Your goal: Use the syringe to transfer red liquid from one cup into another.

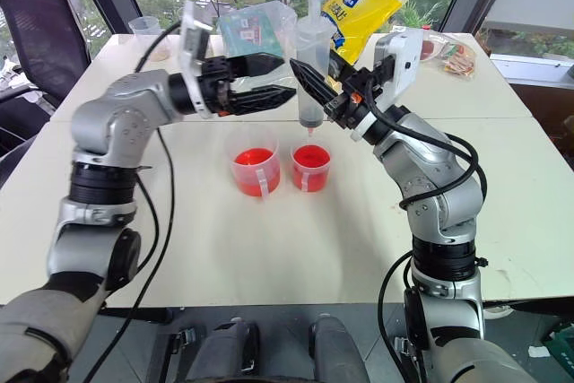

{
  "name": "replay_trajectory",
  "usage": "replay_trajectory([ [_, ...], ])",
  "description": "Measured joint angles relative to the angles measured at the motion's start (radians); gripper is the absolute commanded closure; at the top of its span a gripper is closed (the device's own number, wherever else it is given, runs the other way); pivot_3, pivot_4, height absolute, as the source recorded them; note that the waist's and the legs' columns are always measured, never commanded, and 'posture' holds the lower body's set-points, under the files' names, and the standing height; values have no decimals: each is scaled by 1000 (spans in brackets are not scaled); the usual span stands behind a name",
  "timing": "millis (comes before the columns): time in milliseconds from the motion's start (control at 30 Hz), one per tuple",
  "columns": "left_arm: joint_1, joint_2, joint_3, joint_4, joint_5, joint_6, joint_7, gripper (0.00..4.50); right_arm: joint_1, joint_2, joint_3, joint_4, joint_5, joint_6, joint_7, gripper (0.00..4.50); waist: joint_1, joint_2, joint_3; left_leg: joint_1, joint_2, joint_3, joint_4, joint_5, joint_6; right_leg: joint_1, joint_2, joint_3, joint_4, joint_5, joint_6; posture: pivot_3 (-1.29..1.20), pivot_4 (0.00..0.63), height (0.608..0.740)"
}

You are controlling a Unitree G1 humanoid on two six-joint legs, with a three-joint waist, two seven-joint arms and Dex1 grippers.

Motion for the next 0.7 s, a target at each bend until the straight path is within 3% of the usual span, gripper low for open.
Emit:
replay_trajectory([
  [367,183,122,80,-216,-91,102,81,81,-12,-30,-4,8,27,52,-13,3115,1,0,0,0,0,0,0,0,0,0,-1,0,0,0,0,0,150,740],
  [533,277,146,94,-310,-123,126,124,81,-198,-111,-107,129,99,277,-129,3115,0,0,0,0,0,0,0,0,0,0,-1,0,0,0,0,0,150,740],
  [700,384,169,117,-392,-156,142,165,81,-415,-330,-130,388,113,645,-169,3115,5,0,0,0,0,0,-2,-1,1,1,-1,0,-3,0,0,0,150,740],
])
